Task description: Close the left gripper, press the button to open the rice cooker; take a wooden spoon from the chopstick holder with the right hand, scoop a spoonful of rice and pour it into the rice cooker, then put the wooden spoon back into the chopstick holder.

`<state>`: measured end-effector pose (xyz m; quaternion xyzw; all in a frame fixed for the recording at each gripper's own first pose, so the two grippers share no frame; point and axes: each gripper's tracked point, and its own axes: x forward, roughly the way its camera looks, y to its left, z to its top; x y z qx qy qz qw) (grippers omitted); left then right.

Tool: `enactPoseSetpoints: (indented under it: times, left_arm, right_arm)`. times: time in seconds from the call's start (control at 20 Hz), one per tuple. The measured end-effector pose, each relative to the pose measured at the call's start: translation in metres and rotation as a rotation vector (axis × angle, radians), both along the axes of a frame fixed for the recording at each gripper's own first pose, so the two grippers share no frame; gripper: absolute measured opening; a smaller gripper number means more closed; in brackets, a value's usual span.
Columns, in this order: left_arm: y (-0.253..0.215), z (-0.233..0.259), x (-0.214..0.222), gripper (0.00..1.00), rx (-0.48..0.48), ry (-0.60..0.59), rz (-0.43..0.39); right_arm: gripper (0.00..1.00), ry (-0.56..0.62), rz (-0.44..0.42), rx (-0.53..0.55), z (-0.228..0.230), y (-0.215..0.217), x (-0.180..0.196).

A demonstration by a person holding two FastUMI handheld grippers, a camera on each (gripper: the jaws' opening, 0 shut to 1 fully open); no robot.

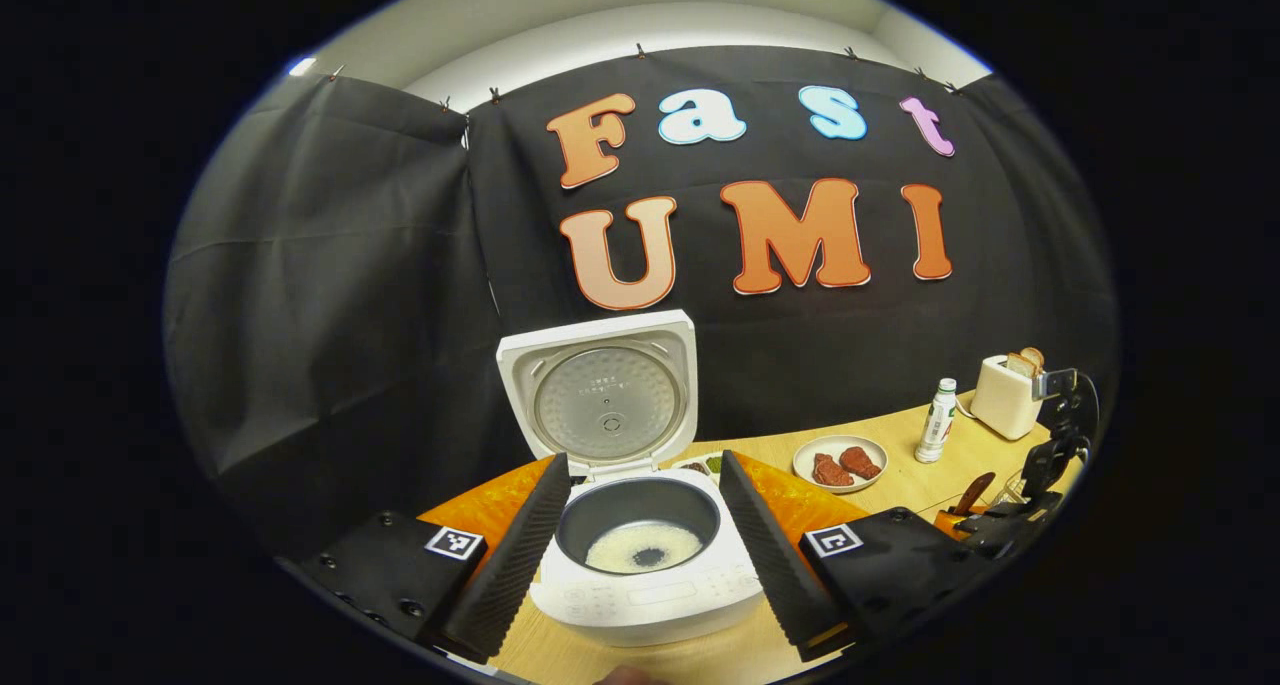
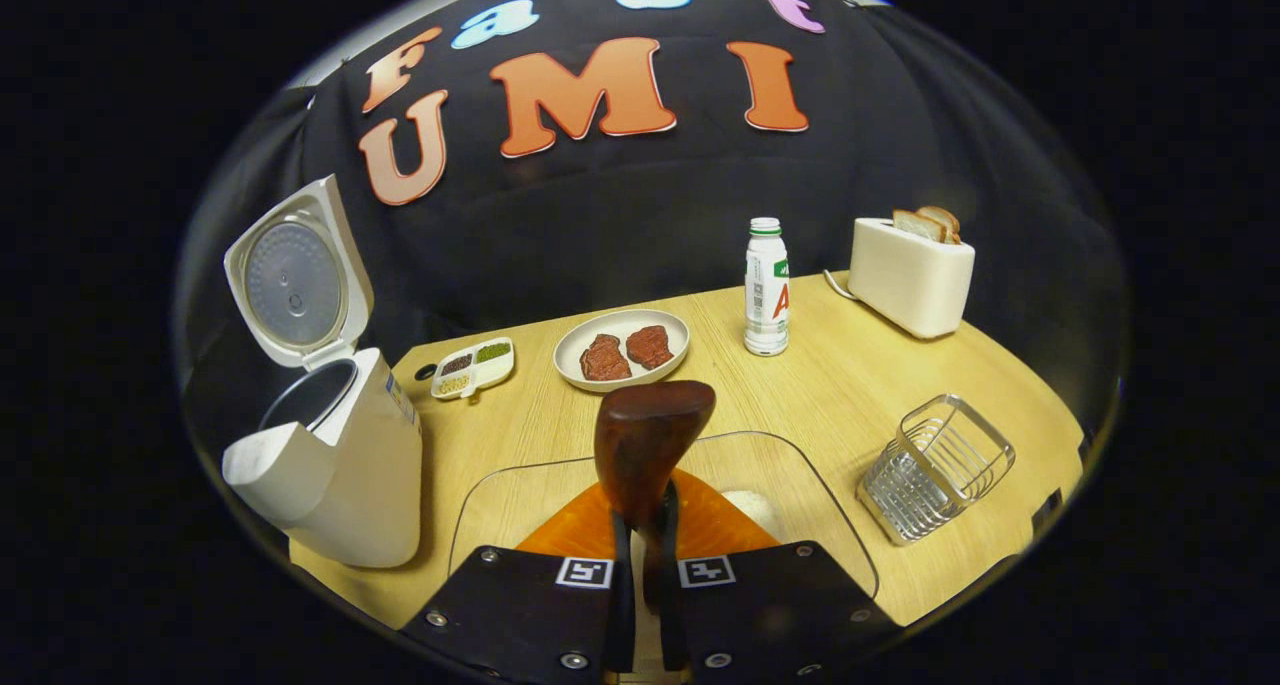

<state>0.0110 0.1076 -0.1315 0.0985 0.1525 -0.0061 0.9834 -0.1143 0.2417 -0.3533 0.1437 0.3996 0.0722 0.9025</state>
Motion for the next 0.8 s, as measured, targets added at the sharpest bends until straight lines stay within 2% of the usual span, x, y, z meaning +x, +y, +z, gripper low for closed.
enactPoseSetpoints:
  times: [0.2,0.8]
  left_arm:
    - [0.013,-0.003,-0.001,1.0,-0.001,0.011,0.008]
    - [0.034,-0.008,-0.013,1.0,0.008,0.034,0.05]
  right_arm:
    - [0.1,0.049,-0.056,0.075,0.0,0.006,-0.001]
    - [0.1,0.169,-0.152,0.29,-0.004,0.009,0.001]
